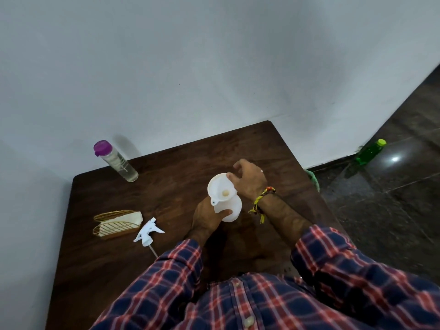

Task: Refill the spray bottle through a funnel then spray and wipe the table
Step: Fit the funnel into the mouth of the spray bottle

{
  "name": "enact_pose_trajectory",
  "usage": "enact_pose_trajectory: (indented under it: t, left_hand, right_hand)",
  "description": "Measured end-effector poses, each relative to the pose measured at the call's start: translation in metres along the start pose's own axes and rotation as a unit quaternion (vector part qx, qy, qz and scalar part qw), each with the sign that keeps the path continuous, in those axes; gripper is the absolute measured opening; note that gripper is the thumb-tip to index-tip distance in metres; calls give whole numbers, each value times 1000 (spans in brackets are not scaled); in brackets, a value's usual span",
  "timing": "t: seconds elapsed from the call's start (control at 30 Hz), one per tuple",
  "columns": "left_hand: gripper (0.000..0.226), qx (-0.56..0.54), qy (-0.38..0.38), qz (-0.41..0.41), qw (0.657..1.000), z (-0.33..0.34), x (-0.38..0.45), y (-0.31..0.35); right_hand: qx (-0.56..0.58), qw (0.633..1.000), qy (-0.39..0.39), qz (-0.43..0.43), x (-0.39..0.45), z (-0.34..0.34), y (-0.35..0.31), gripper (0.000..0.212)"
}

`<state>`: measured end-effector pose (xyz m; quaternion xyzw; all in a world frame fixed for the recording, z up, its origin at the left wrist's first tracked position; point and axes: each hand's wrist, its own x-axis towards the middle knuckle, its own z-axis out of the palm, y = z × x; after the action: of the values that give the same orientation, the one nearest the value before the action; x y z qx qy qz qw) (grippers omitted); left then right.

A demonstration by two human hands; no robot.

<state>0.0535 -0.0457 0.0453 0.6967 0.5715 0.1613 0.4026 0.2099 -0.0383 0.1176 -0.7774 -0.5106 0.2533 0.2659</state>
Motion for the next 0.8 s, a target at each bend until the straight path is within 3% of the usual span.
enact_pose_trajectory:
  t: [0.07,0.13,0.2,0.27,0.43,0.6,0.7,0.8]
  left_hand:
    - [67,12,16,12,1000,-10,-5,-4]
    - [71,4,63,-33,997,-39,-33,-46]
    - [76,34,70,-32,996,-49,-38,-46]
    - [77,16,137,-108,985,-78,-66,-86]
    - [65,7,172,-91,981,-78,-65,-81]
    - [54,5,196,-103,975,-93,-60,-79]
    - [46,-2,247,-189,950,-116,-78,-118]
    - [55,26,231,-306,923,-128,-86,-156]
  right_hand:
    - [0,997,70,-34,-12,-2,-4,34]
    - [-12,991,56,-121,-27,28,-35,31]
    - [-16,987,88,-135,-39,21,-42,29]
    - [-24,975,53,-213,-51,54,-86,28]
    - [12,969,100,-223,-60,43,-94,25]
    - [45,974,89,-202,-50,46,-92,17]
    - [41,979,29,-196,-57,80,-106,11]
    - [27,983,2,-183,-60,102,-114,10]
